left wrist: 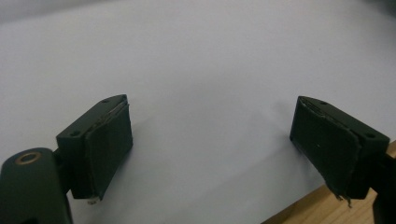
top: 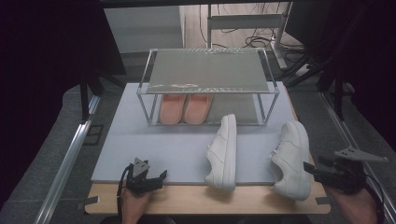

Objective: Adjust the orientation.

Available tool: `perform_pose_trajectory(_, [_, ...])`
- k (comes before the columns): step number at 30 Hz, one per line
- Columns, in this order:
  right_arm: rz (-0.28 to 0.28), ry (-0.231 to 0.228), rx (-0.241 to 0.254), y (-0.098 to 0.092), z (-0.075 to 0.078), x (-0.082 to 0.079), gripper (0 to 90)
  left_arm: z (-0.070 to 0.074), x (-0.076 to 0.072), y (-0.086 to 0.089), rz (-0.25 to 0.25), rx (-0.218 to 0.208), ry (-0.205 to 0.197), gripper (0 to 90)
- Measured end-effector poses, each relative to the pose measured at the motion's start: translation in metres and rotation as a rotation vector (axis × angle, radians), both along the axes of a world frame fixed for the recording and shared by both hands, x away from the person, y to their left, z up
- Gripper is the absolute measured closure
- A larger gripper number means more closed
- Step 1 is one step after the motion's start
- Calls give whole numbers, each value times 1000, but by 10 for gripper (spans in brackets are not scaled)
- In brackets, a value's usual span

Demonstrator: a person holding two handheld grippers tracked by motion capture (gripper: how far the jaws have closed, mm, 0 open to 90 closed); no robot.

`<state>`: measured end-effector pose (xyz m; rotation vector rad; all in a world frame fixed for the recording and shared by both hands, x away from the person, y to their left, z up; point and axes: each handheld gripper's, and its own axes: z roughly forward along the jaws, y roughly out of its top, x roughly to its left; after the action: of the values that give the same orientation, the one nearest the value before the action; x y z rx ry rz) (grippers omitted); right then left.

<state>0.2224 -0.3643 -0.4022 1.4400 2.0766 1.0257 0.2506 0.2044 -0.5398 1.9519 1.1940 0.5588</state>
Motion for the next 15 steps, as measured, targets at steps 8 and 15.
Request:
perform_pose_trajectory(8, [72, 15, -11, 29, -6, 12, 391, 0, 0, 0, 0, 0, 0, 126])
perform_pose_trajectory(15, [123, 19, 8, 52, -9, 19, 419, 0, 0, 0, 0, 0, 0, 126])
